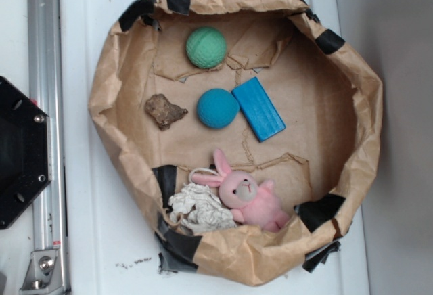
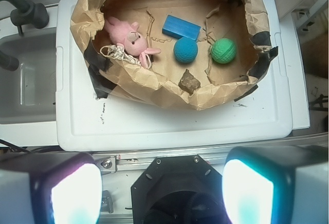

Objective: Grab the blue block.

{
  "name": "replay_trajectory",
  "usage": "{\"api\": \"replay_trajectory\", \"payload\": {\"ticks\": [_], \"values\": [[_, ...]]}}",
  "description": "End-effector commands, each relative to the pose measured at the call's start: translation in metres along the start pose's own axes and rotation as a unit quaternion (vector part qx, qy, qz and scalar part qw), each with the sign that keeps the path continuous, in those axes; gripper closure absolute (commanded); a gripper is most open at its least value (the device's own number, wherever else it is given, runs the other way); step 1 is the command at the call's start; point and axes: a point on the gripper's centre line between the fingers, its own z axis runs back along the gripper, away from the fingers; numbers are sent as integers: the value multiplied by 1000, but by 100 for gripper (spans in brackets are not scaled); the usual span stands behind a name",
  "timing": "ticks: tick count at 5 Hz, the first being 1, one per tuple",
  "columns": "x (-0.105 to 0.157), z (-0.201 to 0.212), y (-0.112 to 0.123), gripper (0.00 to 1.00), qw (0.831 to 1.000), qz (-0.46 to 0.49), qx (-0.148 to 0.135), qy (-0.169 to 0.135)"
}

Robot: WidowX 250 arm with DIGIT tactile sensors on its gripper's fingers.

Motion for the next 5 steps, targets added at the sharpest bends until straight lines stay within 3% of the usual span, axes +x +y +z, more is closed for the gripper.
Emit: {"api": "replay_trajectory", "payload": {"ticks": [1, 2, 3, 4, 5], "values": [[0, 0, 0, 0, 1000, 0, 0, 0], [48, -23, 14, 0, 991, -129, 29, -16], [97, -55, 21, 0, 976, -216, -4, -30], [145, -92, 31, 0, 962, -271, -7, -35], [188, -148, 31, 0, 929, -368, -17, -24]]}}
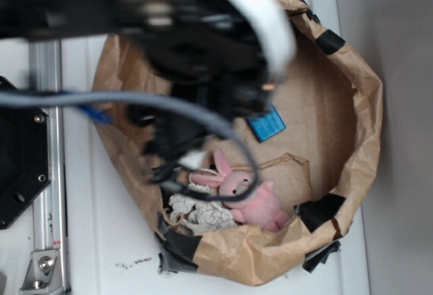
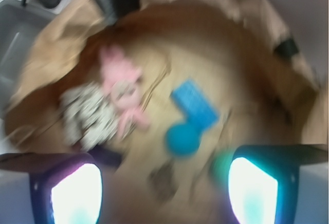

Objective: Grab the blue block.

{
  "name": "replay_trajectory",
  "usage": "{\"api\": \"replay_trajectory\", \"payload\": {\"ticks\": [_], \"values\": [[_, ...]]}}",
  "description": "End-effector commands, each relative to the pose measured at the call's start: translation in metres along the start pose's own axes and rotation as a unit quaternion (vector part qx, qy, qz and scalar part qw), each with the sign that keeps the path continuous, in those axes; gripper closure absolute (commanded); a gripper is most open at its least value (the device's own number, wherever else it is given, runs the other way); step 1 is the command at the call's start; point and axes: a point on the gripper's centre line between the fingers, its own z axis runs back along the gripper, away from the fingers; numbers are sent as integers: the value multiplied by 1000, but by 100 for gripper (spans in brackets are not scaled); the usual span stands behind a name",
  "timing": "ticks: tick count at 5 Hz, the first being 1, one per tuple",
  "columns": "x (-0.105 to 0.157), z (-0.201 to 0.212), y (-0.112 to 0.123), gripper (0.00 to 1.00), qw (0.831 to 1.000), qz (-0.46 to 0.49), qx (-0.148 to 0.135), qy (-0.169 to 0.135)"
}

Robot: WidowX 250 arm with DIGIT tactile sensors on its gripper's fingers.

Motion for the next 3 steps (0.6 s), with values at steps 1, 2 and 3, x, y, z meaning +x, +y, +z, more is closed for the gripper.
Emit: {"api": "replay_trajectory", "payload": {"ticks": [1, 2, 3], "values": [[41, -77, 28, 0, 990, -138, -31, -5], [26, -121, 20, 0, 986, -148, -56, 56], [16, -113, 9, 0, 980, -171, -86, 52]]}}
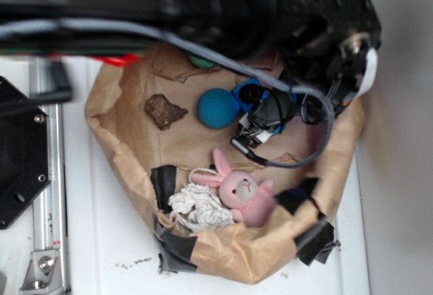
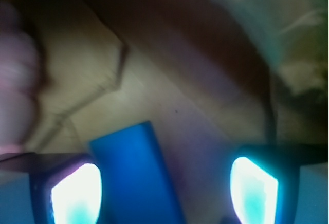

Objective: Grab the blue block.

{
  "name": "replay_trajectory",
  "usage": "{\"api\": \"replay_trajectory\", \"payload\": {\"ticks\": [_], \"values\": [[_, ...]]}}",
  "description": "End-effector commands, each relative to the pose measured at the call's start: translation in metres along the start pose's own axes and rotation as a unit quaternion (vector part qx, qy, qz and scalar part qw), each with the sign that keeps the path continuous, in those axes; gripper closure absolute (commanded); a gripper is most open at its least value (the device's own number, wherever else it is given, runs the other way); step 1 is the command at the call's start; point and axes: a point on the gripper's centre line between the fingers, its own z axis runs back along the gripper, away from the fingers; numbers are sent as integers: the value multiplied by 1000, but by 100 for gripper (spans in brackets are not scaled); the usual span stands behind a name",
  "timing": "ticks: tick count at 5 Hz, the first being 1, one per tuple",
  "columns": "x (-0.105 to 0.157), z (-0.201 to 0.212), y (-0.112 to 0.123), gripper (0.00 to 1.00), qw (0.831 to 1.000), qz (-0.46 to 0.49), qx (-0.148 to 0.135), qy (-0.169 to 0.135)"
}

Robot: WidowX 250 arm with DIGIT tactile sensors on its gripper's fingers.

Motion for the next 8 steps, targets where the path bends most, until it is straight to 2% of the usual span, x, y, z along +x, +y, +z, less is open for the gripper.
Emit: {"api": "replay_trajectory", "payload": {"ticks": [1, 2, 3, 4, 5, 6, 7, 8], "values": [[-2, 9, -38, 0, 998, -59, -4, -5], [0, 13, -52, 0, 996, -84, 15, -3], [5, 0, -60, 0, 994, -94, 31, 41], [12, -10, -57, 0, 991, -97, 61, 72], [19, -20, -43, 0, 993, -63, 71, 73], [20, -23, -37, 0, 995, -42, 56, 75], [18, -22, -37, 100, 995, -26, 64, 73], [17, -19, -37, 100, 995, -21, 70, 72]]}}
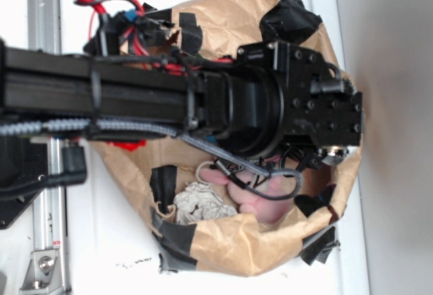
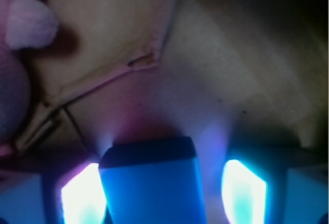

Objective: Grab the blue block.

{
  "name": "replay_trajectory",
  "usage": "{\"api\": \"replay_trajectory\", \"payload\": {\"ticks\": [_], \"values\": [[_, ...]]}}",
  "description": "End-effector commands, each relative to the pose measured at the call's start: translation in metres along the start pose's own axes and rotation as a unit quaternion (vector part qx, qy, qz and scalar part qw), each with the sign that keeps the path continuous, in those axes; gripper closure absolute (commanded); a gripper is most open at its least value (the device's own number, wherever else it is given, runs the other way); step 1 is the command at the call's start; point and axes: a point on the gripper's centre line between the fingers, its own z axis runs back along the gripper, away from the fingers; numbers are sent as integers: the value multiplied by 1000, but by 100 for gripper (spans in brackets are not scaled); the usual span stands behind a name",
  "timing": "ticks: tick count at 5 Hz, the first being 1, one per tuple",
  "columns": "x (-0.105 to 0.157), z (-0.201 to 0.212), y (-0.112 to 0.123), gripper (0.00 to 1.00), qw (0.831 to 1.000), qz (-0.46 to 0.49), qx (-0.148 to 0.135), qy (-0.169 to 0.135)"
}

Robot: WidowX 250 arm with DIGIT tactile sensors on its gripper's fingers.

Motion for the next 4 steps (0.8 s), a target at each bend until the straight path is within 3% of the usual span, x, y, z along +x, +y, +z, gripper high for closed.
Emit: {"api": "replay_trajectory", "payload": {"ticks": [1, 2, 3, 4], "values": [[0, 11, -9, 100, 999, 16, 40, -12], [-10, 60, -6, 100, 990, 70, 50, -109], [-19, 108, -6, 100, 973, 172, 106, -115], [-30, 157, -8, 100, 961, 243, 100, -82]]}}
